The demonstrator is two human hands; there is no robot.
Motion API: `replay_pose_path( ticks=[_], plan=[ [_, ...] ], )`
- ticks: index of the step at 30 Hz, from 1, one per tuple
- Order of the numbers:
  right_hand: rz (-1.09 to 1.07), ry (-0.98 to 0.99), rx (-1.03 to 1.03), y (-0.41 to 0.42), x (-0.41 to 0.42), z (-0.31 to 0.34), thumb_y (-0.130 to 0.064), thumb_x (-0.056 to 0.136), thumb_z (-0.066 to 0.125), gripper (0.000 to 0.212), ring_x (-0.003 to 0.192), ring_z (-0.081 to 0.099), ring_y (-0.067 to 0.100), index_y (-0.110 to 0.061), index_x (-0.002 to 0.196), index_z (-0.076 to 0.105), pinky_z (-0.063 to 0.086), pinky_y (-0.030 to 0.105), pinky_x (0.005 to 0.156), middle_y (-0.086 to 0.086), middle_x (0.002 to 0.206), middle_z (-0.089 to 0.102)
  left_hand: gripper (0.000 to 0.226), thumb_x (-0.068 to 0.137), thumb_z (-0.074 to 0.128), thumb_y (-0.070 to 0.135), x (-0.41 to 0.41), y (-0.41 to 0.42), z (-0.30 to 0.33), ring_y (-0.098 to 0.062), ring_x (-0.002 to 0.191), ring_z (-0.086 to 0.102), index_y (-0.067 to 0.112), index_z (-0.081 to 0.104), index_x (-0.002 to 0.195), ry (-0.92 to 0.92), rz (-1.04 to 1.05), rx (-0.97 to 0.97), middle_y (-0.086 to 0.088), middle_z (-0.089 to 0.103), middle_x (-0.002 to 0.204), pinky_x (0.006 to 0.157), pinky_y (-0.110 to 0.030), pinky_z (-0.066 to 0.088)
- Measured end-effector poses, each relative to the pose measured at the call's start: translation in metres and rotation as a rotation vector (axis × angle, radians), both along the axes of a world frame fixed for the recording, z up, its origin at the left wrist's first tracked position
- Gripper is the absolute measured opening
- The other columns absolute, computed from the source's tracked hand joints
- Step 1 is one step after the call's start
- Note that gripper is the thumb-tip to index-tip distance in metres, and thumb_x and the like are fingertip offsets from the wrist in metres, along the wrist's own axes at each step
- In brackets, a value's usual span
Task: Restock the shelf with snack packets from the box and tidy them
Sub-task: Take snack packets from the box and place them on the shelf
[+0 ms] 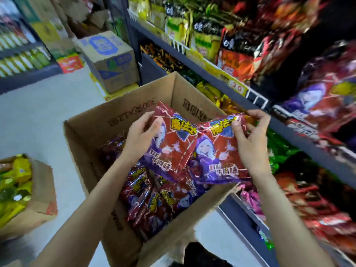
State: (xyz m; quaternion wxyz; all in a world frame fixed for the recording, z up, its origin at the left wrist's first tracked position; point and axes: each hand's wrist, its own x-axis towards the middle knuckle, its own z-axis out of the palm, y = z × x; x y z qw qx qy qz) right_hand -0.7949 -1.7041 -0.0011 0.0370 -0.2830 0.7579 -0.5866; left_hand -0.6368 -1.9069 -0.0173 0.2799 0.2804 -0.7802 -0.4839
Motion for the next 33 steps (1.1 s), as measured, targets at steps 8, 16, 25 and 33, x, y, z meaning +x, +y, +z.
replay_pose_path(
  ticks=[8,16,25,33],
  plan=[
    [-0.213,0.074,0.136,0.147,0.020,0.009,-0.019,0.098,0.051,0.012,0.059,0.047,0.016,-0.025,0.106,0.055,0.037,0.006,0.056,0.025,0.084,0.061,0.014,0.099,0.046,0.029,-0.062,0.097,0.024,0.016,0.076,0.055,0.024,0.051,0.111,0.002,-0.295,-0.209,0.021,0.059,0.087,0.071,-0.014,0.042],
    [-0.163,-0.005,0.207,0.302,0.027,0.025,-0.027,0.082,0.072,0.051,0.079,0.059,0.031,-0.043,0.122,0.045,0.052,0.039,0.078,0.003,0.090,0.064,0.013,0.096,0.047,0.037,-0.108,0.240,0.044,0.008,0.084,0.061,0.030,0.052,0.106,0.044,-0.523,-0.062,0.019,0.063,0.093,0.075,-0.016,0.046],
    [-0.369,0.200,0.216,0.504,0.024,0.059,-0.018,0.091,0.061,0.048,0.090,0.058,0.002,-0.041,0.128,0.041,0.042,0.019,0.082,-0.045,0.112,0.048,0.005,0.097,0.048,0.028,-0.145,0.435,0.064,0.008,0.071,0.057,0.028,0.053,0.098,0.173,-0.577,0.216,0.010,0.059,0.088,0.072,-0.013,0.045],
    [-0.571,0.269,0.070,0.649,-0.008,0.095,-0.007,0.093,0.059,0.033,0.070,0.054,0.009,-0.037,0.105,0.056,0.048,0.036,0.074,-0.018,0.082,0.059,0.013,0.097,0.051,0.020,-0.184,0.568,0.096,0.018,0.072,0.052,0.030,0.051,0.087,0.233,-0.731,0.136,0.017,0.057,0.080,0.072,-0.004,0.037]
  ],
)
